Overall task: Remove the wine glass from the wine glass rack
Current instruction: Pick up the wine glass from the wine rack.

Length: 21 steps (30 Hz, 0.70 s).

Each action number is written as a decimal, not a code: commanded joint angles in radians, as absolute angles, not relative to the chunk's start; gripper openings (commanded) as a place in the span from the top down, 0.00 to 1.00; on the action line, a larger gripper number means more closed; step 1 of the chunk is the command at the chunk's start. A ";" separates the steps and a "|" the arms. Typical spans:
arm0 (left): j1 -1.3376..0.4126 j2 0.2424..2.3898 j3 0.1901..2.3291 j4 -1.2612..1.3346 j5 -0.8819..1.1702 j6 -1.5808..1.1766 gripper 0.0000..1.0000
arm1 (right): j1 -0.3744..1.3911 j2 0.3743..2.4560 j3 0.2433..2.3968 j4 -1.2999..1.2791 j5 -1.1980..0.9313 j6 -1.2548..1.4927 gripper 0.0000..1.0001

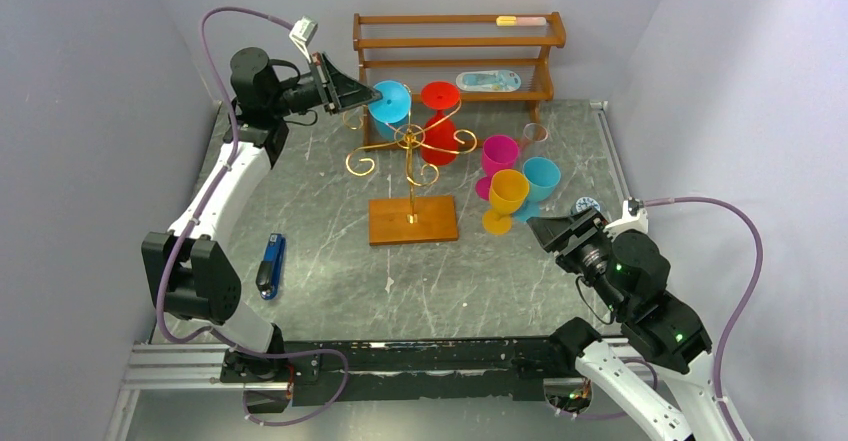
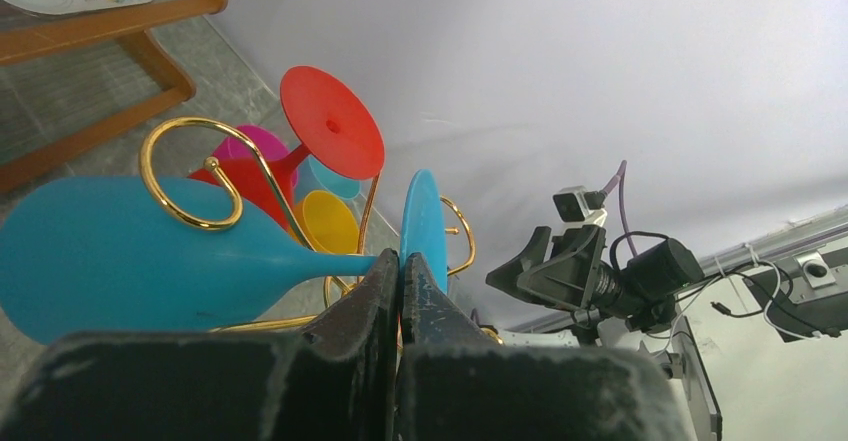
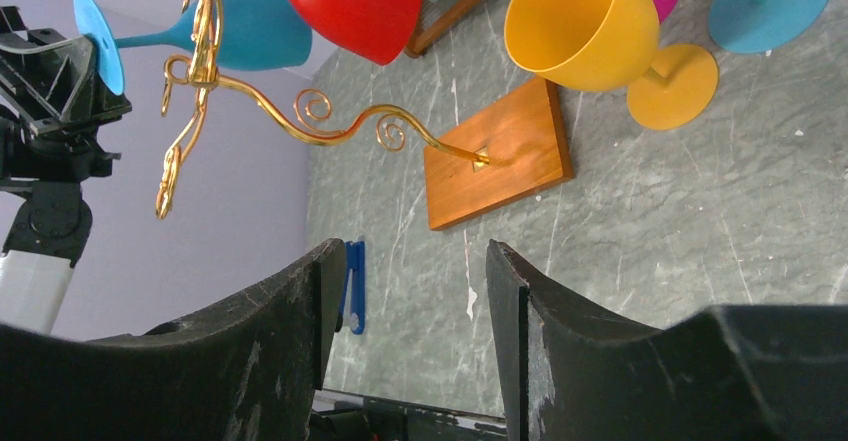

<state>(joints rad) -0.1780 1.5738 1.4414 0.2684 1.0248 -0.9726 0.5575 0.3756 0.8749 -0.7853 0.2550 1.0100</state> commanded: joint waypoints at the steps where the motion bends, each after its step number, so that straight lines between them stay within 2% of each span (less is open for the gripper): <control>1: -0.150 1.542 1.452 0.373 1.023 -0.997 0.95 | 0.555 0.369 0.873 -0.798 0.279 1.017 0.42; 11: -0.110 1.511 1.409 0.398 0.966 -1.039 0.95 | 0.556 0.339 0.894 -0.837 0.310 1.040 0.42; 18: -0.093 1.498 1.370 0.520 0.923 -1.126 0.95 | 0.556 0.328 0.899 -0.848 0.326 1.041 0.42; 21: -0.086 1.481 1.364 0.474 0.889 -1.095 0.95 | 0.557 0.328 0.901 -0.851 0.319 1.039 0.42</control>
<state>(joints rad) -0.0952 1.5341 1.3712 0.4091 0.9428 -1.0893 0.5575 0.3389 0.8806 -0.8341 0.2943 1.0275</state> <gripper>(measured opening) 0.056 0.578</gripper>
